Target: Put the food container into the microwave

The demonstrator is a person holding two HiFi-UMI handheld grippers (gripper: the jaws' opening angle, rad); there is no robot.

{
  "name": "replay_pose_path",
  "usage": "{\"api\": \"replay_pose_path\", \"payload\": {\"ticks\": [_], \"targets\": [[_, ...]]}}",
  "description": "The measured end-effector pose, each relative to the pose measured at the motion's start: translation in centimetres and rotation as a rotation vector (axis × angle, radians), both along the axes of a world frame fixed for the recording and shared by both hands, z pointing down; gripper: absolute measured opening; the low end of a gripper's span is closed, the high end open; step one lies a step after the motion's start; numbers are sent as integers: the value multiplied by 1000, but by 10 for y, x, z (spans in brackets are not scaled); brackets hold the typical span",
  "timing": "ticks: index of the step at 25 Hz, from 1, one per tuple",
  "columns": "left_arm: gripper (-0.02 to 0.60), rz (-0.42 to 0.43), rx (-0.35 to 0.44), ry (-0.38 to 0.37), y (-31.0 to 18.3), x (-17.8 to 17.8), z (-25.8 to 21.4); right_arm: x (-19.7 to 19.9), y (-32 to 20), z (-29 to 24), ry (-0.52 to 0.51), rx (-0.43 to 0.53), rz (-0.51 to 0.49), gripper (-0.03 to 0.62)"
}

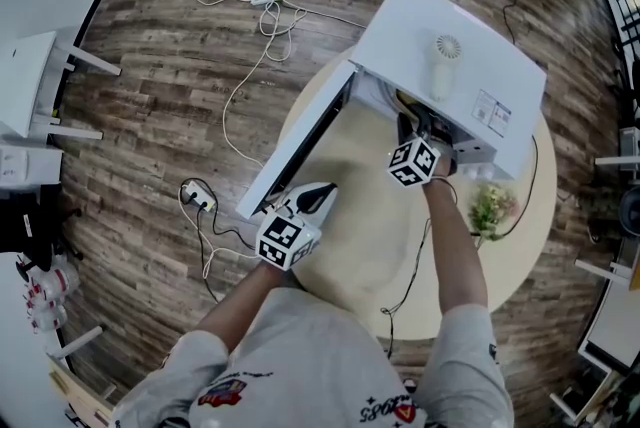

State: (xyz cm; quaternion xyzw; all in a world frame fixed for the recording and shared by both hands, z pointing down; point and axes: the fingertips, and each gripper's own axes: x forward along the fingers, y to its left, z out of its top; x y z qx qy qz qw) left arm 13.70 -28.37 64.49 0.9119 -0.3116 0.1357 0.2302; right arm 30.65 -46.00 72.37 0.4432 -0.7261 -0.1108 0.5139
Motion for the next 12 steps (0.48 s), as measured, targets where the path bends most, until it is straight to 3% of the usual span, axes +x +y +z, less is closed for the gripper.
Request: {"api": "replay_pose_path", "payload": {"ticks": [12], "targets": [[5,1,53,10,17,-3,-22,-5,53,-34,-39,27,4,92]]}}
